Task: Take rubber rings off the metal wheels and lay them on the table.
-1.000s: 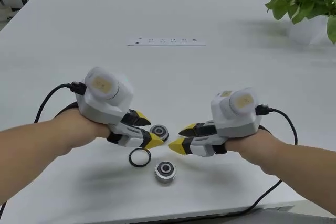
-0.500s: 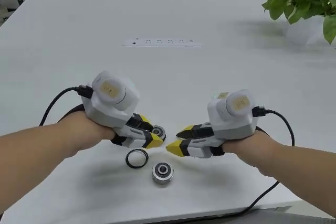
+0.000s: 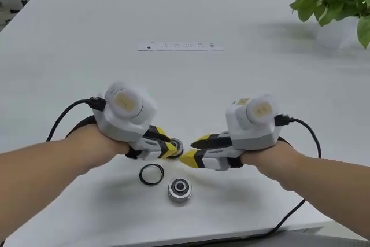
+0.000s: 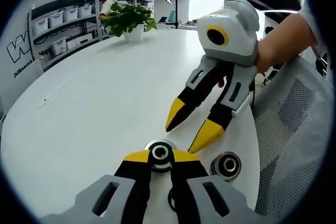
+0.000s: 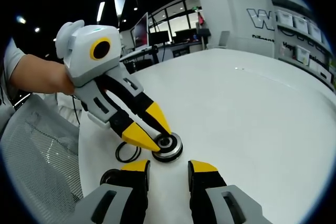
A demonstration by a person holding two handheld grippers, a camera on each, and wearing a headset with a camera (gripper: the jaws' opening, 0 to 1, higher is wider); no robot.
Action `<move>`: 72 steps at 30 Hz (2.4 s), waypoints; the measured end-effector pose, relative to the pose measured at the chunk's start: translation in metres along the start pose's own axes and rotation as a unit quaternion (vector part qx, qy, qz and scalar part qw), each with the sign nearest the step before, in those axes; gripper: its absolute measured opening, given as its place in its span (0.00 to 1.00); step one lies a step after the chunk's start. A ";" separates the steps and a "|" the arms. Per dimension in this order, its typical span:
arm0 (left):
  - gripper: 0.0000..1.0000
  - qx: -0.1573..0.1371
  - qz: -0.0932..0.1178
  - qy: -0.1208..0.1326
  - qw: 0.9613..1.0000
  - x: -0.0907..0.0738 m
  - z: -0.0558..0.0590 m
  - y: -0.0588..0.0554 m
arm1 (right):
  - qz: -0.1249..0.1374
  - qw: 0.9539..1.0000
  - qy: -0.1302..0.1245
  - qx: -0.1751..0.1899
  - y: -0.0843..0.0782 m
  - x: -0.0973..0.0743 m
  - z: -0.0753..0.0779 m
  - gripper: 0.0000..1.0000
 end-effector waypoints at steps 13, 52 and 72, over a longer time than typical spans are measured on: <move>0.08 0.004 0.005 0.008 1.000 -0.002 0.005 0.001 | 0.000 1.000 -0.003 -0.021 0.007 0.012 -0.003 0.28; 0.08 -0.006 0.015 0.019 1.000 -0.001 0.003 -0.002 | -0.014 0.999 -0.004 -0.031 -0.002 0.011 -0.004 0.05; 0.08 -0.007 0.014 0.024 1.000 0.000 0.007 -0.001 | 0.004 0.997 -0.015 0.079 0.000 0.003 0.010 0.00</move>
Point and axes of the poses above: the centre of the closed fingertips' face, and the gripper's own axes: x roughly forward along the fingers, z roughly to its right, y roughly out of its top, the point moved 6 cm from there along -x, roughly backward along the fingers, and after that the axes turned 5 degrees about -y, right-handed, at the moved point
